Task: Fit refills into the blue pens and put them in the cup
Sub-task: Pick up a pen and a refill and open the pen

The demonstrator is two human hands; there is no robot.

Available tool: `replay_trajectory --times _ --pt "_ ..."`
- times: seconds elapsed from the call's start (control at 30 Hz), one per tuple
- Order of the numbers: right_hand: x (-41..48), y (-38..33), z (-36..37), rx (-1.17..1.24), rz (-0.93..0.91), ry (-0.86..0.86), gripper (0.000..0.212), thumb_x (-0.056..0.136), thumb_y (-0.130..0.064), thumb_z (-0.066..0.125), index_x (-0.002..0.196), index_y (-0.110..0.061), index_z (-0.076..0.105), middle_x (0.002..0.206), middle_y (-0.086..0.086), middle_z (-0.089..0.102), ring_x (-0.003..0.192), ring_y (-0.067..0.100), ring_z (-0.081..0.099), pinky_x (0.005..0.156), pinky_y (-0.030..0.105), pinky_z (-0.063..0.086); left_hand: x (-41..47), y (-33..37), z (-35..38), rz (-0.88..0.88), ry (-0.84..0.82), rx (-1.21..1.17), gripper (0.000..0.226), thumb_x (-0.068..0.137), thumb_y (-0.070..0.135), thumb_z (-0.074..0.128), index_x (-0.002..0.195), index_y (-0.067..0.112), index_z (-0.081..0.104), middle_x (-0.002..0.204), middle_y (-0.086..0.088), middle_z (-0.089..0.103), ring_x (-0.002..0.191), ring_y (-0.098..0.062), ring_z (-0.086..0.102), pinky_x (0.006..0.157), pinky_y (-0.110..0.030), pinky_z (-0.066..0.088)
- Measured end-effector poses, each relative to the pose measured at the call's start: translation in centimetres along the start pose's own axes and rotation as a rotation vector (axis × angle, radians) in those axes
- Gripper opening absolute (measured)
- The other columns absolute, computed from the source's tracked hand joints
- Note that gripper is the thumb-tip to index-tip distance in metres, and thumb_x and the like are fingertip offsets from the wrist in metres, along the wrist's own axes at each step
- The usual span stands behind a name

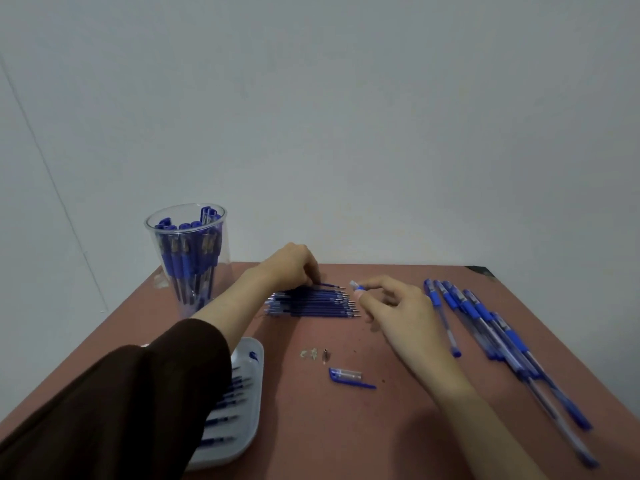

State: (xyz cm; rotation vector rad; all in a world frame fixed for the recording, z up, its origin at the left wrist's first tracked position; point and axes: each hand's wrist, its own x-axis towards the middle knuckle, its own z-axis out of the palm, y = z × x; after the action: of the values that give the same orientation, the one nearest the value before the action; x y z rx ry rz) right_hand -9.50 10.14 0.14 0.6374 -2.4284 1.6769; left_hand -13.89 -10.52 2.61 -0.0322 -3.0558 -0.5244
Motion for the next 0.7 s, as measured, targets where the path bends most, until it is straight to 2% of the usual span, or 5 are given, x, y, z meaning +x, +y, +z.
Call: replay_trajectory --times 0.1,0.2,0.37,0.57,0.7 --pt "-0.1 0.2 0.3 -0.003 -0.012 -0.007 0.007 0.085 -0.032 0.066 0.08 -0.033 0.07 0.073 0.022 0.064 0.074 0.035 0.061 0.071 0.047 0.053 -0.2 0.0 -0.3 0.001 -0.031 0.002 0.026 0.083 -0.002 0.059 0.099 0.011 0.075 0.102 -0.003 0.072 0.088 -0.01 0.058 0.076 -0.015 0.039" --pt "-0.1 0.3 0.7 0.002 -0.031 -0.013 0.007 0.084 -0.031 0.066 0.079 -0.033 0.07 0.073 0.023 0.064 0.073 0.037 0.06 0.071 0.05 0.054 -0.6 0.1 -0.5 0.002 -0.05 0.002 0.034 0.083 -0.006 0.051 0.103 0.009 0.074 0.108 -0.003 0.071 0.098 -0.012 0.06 0.077 -0.011 0.038" --pt "-0.1 0.4 1.2 0.003 -0.051 -0.007 0.011 0.083 -0.03 0.068 0.075 -0.036 0.069 0.069 0.018 0.064 0.071 0.035 0.062 0.069 0.05 0.055 -1.8 0.9 -1.0 0.019 0.036 -0.023 0.035 0.087 -0.005 0.048 0.112 0.008 0.069 0.112 -0.008 0.069 0.105 -0.018 0.062 0.086 -0.018 0.043" --pt "-0.7 -0.2 2.2 -0.029 -0.126 -0.059 0.009 0.083 -0.025 0.069 0.077 -0.032 0.069 0.064 0.018 0.059 0.067 0.04 0.059 0.066 0.048 0.055 -8.6 1.8 -3.8 0.09 0.104 -0.066 0.025 0.091 0.009 0.056 0.11 0.015 0.069 0.098 -0.002 0.071 0.083 -0.006 0.06 0.075 -0.009 0.039" --pt "-1.4 -0.6 3.0 -0.072 -0.177 -0.102 0.014 0.084 -0.022 0.07 0.075 -0.033 0.069 0.054 0.002 0.053 0.052 0.019 0.052 0.059 0.032 0.044 -15.3 0.3 -5.0 0.042 0.062 -0.023 0.015 0.089 0.019 0.063 0.1 0.02 0.073 0.078 0.019 0.064 0.069 0.014 0.056 0.065 0.002 0.037"
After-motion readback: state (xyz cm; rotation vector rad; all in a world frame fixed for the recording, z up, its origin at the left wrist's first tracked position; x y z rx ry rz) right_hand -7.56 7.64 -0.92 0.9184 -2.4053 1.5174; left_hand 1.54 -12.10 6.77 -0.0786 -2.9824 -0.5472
